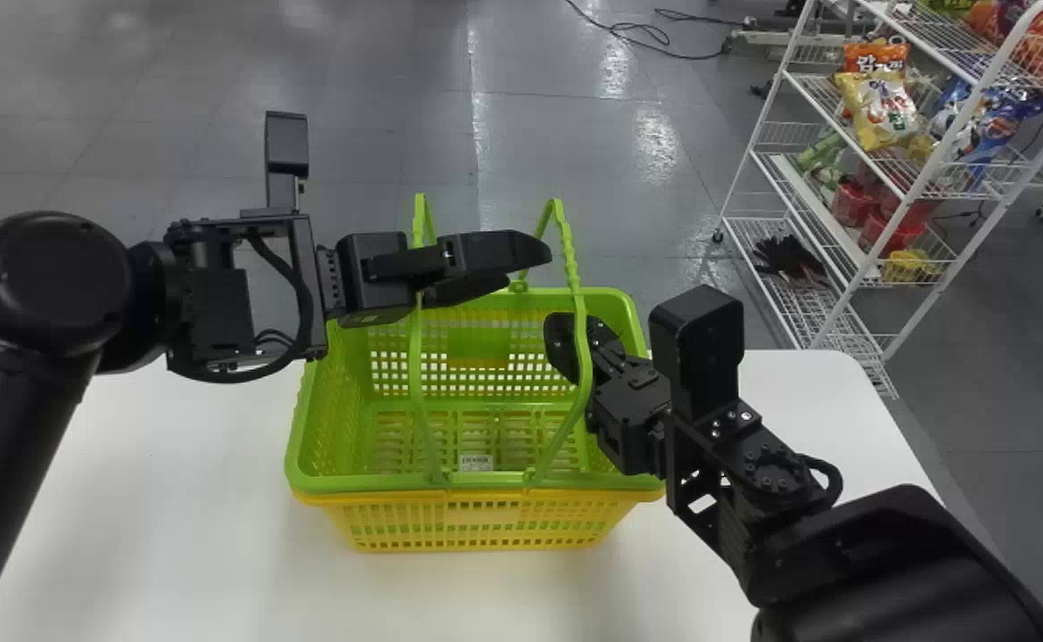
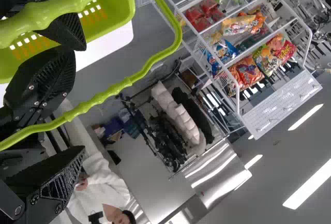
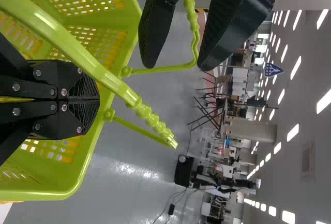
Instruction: Grasp handle with right gripper to insert into left gripper then lift and swing left to center
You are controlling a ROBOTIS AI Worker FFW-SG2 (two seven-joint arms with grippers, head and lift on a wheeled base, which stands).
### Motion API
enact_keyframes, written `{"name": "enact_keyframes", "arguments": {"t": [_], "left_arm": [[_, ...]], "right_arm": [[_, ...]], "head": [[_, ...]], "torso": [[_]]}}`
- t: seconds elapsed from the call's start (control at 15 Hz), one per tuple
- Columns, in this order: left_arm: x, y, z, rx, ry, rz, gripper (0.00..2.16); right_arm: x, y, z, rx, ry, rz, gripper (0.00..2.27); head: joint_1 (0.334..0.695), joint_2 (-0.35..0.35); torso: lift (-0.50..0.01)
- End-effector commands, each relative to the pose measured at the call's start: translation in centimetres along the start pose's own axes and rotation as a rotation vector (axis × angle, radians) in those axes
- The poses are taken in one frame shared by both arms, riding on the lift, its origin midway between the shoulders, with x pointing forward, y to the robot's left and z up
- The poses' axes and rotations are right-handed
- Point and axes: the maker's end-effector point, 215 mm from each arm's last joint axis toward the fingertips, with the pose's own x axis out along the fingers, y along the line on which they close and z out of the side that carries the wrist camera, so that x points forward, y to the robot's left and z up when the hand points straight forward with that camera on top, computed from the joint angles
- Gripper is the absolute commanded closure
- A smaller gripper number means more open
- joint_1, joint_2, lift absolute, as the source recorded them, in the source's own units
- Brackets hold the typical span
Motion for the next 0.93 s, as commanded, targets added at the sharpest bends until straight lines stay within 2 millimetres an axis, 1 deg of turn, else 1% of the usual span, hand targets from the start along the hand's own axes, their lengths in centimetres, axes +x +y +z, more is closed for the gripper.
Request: {"name": "enact_keyframes", "arguments": {"t": [0.0,0.07,0.27,0.47,0.53,0.6,0.67,0.73,0.8,0.87], "left_arm": [[0.6,-0.1,0.1,0.000,0.004,-0.002,0.14],[0.7,-0.3,0.2,-0.002,0.003,-0.007,0.14],[0.8,-0.3,0.1,-0.006,0.003,-0.009,0.14],[0.8,-0.3,0.1,-0.006,0.003,-0.009,0.14],[0.8,-0.3,0.1,-0.006,0.003,-0.009,0.14],[0.8,-0.3,0.2,-0.004,0.003,-0.009,0.14],[0.8,-0.4,0.2,-0.005,0.003,-0.010,0.14],[0.8,-0.4,0.2,-0.006,0.002,-0.012,0.14],[0.7,-0.5,0.3,-0.006,0.001,-0.016,0.14],[0.7,-0.7,0.5,-0.008,-0.001,-0.024,0.14]], "right_arm": [[0.2,0.4,0.1,0.000,0.002,0.006,2.04],[0.3,0.9,0.2,-0.003,0.003,0.013,2.04],[1.1,3.1,0.7,-0.017,0.003,0.045,2.04],[1.8,5.3,0.6,-0.036,0.011,0.077,2.04],[1.8,5.3,0.6,-0.040,0.012,0.076,2.04],[1.7,5.1,0.1,-0.035,0.024,0.073,2.04],[1.2,4.0,-0.7,-0.019,0.034,0.055,2.04],[0.6,2.6,-0.7,-0.007,0.033,0.032,2.04],[-0.4,0.8,-0.3,0.017,0.019,0.005,2.04],[-1.5,-0.5,-0.4,0.034,0.016,-0.017,2.04]], "head": [[0.690,-0.120],[0.690,-0.120],[0.689,-0.115],[0.691,-0.096],[0.694,-0.081],[0.695,-0.076],[0.695,-0.073],[0.695,-0.074],[0.695,-0.080],[0.695,-0.090]], "torso": [[-0.093],[-0.093],[-0.093],[-0.093],[-0.093],[-0.093],[-0.093],[-0.093],[-0.093],[-0.093]]}}
